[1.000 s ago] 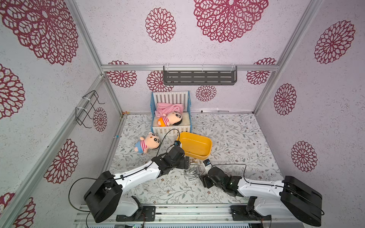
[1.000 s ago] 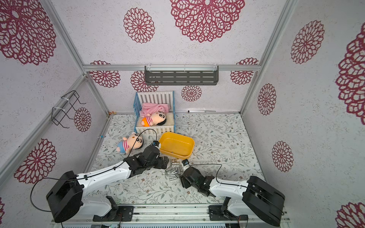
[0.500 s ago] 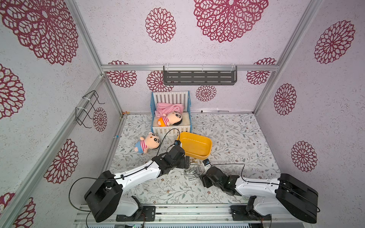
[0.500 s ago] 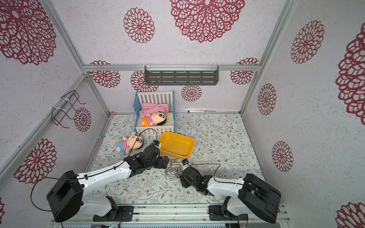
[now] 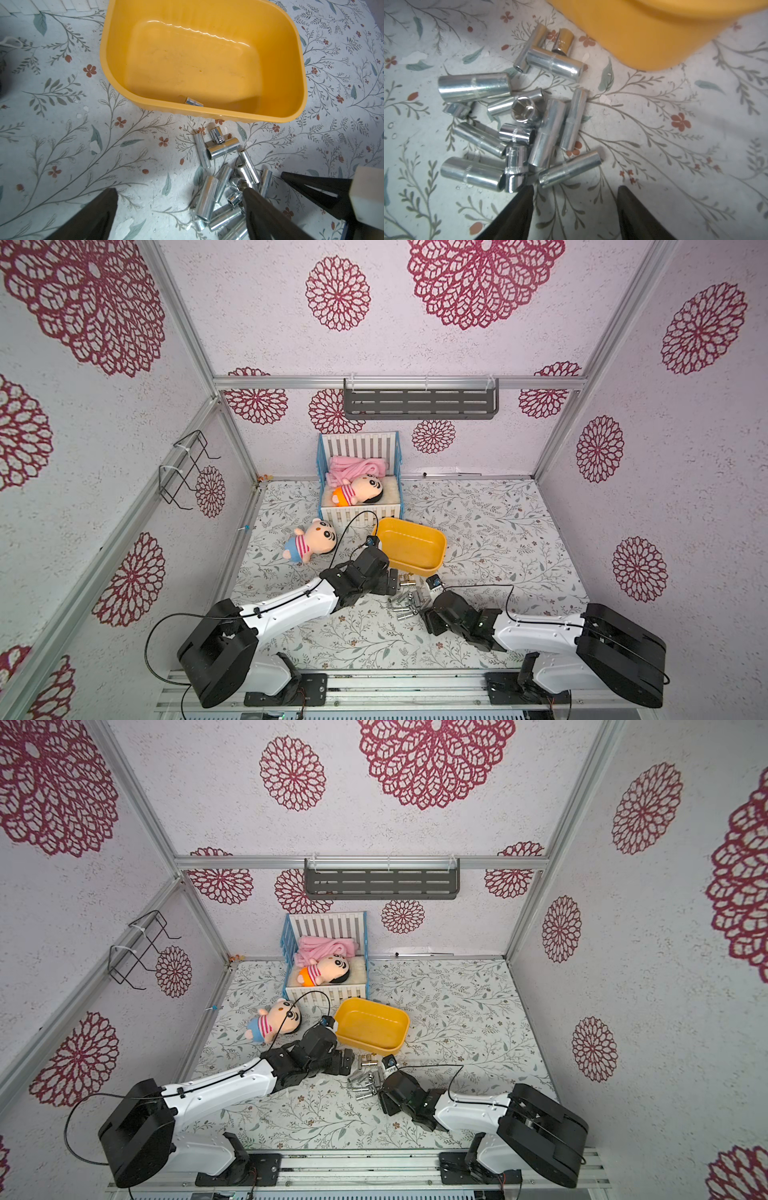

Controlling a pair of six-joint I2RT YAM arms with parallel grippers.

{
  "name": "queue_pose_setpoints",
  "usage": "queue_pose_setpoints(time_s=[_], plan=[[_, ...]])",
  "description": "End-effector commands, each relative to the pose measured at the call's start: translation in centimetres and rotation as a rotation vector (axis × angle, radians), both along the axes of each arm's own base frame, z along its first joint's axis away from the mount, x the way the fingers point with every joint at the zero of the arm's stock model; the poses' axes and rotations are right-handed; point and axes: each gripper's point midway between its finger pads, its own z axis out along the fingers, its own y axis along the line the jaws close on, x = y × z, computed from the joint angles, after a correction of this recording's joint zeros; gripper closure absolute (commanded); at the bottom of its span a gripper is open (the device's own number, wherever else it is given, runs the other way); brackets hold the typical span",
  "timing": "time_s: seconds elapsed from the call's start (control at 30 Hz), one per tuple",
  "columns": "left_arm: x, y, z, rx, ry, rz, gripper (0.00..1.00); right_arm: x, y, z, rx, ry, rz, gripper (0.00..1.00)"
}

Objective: Put the screws on the desktop into the storage box
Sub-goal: Pick up the screw from the center of the board.

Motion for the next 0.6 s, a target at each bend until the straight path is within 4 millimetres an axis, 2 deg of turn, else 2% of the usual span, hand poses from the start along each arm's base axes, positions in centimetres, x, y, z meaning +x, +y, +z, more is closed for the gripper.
queue_pose_setpoints(time_s=[0.0, 0.3, 0.57], plan=[[0.1, -0.8, 0.5, -0.002, -0.005, -0.015, 0.01, 0.9, 1.2, 1.2, 0.037, -0.029, -0.011, 0.32], [0.0, -0.9, 0.3, -0.001, 0.002, -0.022, 0.00, 0.9, 1.2, 0.5, 0.032, -0.004, -0.013, 0.32], [0.0, -1.0, 0.3, -0.004, 0.003, -0.024, 0.00, 1.0, 1.1, -0.1, 0.012, 0.015, -0.022, 0.37]])
